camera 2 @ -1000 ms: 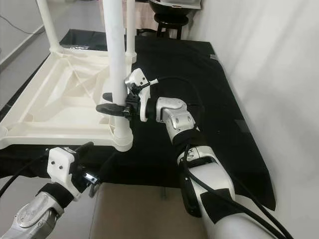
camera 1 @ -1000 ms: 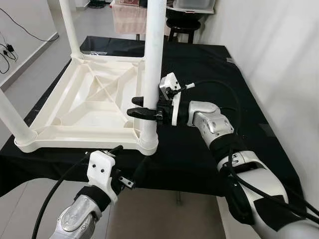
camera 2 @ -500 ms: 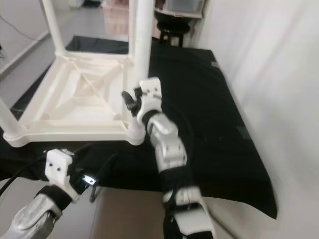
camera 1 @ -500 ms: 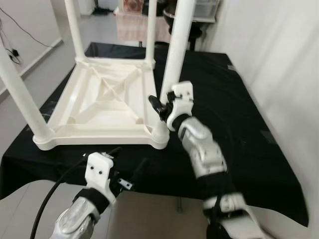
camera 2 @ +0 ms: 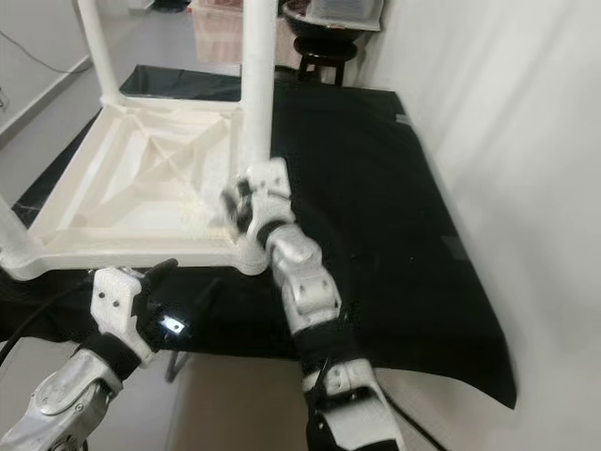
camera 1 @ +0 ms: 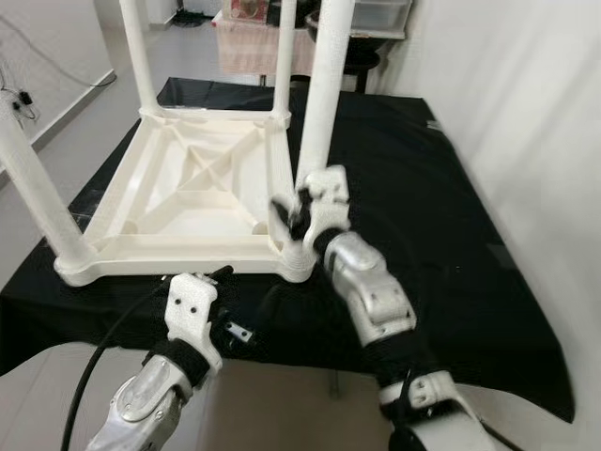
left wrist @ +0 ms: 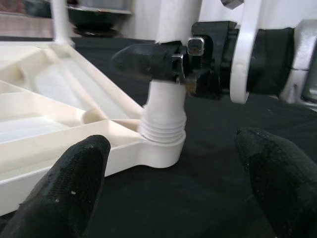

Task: Building children table

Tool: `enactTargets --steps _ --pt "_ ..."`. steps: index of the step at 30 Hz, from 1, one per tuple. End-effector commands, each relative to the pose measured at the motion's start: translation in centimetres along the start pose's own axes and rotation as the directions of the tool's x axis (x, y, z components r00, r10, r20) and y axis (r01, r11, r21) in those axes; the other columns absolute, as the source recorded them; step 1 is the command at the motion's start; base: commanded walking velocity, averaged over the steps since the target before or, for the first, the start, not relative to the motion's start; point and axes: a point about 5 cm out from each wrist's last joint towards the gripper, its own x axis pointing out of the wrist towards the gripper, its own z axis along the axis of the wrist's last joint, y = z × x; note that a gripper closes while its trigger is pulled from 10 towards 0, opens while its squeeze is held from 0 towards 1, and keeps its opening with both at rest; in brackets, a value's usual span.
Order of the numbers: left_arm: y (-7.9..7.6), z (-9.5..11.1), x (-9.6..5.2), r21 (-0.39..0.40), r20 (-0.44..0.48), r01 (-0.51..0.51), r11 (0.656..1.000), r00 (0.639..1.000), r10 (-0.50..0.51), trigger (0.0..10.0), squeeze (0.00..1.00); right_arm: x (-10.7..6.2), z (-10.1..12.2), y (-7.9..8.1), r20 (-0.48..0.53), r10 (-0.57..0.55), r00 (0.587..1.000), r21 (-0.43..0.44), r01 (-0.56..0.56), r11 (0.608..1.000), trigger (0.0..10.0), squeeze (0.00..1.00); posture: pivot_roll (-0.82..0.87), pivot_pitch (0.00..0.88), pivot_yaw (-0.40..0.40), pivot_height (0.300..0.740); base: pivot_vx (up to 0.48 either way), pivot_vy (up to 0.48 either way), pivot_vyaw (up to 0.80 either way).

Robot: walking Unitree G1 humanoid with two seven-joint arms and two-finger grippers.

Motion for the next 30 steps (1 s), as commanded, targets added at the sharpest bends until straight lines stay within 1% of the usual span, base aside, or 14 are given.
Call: enactTargets --steps 1,2,3,5,6,7,8,9,10,17,18,20,21,30 --pt "-0.2 -0.6 0.1 -0.029 -0.025 0.017 0.999 1.000 -0.018 10.0 0.00 0.3 0.8 1.3 0.040 0.092 0.995 0.028 -0.093 0.995 10.0 1.00 0.06 0.088 -0.093 0.740 0.000 0.000 0.00" --pt "-0.3 -0.6 0.3 -0.039 -0.029 0.029 0.999 0.999 -0.030 10.0 0.00 0.3 2.0 1.2 0.079 0.203 0.976 0.003 -0.203 0.979 10.0 1.00 0.06 0.085 -0.092 0.740 0.000 0.000 0.00" --pt "-0.3 -0.7 0.3 -0.043 -0.031 0.036 0.998 0.999 -0.037 10.0 0.00 0.2 2.9 0.7 0.093 0.329 0.940 -0.038 -0.327 0.944 10.0 0.34 0.06 0.084 -0.093 0.740 0.000 0.000 0.00" --pt "-0.3 -0.7 0.3 -0.043 -0.031 0.036 0.998 0.999 -0.037 10.0 0.00 0.2 2.9 0.7 0.093 0.329 0.940 -0.038 -0.327 0.944 10.0 0.34 0.06 0.084 -0.093 0.740 0.000 0.000 0.00" --pt "-0.3 -0.7 0.4 -0.045 -0.030 0.040 0.998 0.999 -0.041 10.0 0.00 0.0 3.7 -0.1 0.080 0.446 0.892 -0.108 -0.437 0.893 10.0 0.00 0.06 0.081 -0.093 0.740 0.000 0.000 0.00" --pt "-0.3 -0.7 0.4 -0.045 -0.030 0.040 0.998 0.999 -0.041 10.0 0.00 0.0 3.7 -0.1 0.080 0.446 0.892 -0.108 -0.437 0.893 10.0 0.00 0.06 0.081 -0.093 0.740 0.000 0.000 0.00" --pt "-0.3 -0.7 0.5 -0.048 -0.030 0.042 0.998 0.999 -0.044 10.0 0.00 -0.4 4.3 -0.9 0.051 0.563 0.825 -0.159 -0.550 0.820 10.0 0.00 0.06 0.076 -0.099 0.740 0.000 0.000 0.00" --pt "-0.3 -0.7 0.5 -0.048 -0.030 0.042 0.998 0.999 -0.044 10.0 0.00 -0.4 4.3 -0.9 0.051 0.563 0.825 -0.159 -0.550 0.820 10.0 0.00 0.06 0.076 -0.099 0.740 0.000 0.000 0.00" --pt "-0.4 -0.8 0.6 -0.059 -0.034 0.053 0.997 0.998 -0.055 10.0 0.00 -0.8 4.7 -1.8 0.008 0.648 0.762 -0.188 -0.635 0.749 10.0 0.00 0.06 0.076 -0.100 0.740 0.000 0.000 0.00" --pt "-0.5 -1.0 0.7 -0.078 -0.048 0.075 0.994 0.996 -0.079 10.0 0.00 -0.7 5.2 -2.8 -0.029 0.690 0.723 -0.184 -0.682 0.707 10.0 0.00 0.07 0.074 -0.108 0.740 0.000 0.000 0.00" --pt "-0.6 -1.1 0.7 -0.080 -0.051 0.081 0.994 0.995 -0.086 10.0 0.00 -0.5 5.4 -3.0 -0.039 0.699 0.714 -0.166 -0.694 0.700 0.6 0.00 0.08 0.075 -0.108 0.740 0.000 0.000 0.00" --pt "-0.6 -1.1 0.7 -0.080 -0.051 0.081 0.994 0.995 -0.086 10.0 0.00 -0.5 5.4 -3.0 -0.039 0.699 0.714 -0.166 -0.694 0.700 0.6 0.00 0.08 0.075 -0.108 0.740 0.000 0.000 0.00" --pt "-0.6 -1.1 0.6 -0.077 -0.052 0.083 0.994 0.995 -0.087 0.0 0.00 -0.3 5.4 -3.2 -0.047 0.697 0.715 -0.153 -0.695 0.702 0.0 0.00 0.08 0.077 -0.110 0.740 0.000 0.000 0.00" --pt "-0.8 -0.9 0.7 -0.080 -0.045 0.090 0.993 0.995 -0.093 0.0 0.00 -1.0 5.1 -5.1 -0.031 0.675 0.737 -0.135 -0.672 0.728 0.0 0.00 0.07 0.091 -0.101 0.740 0.000 0.000 0.00"
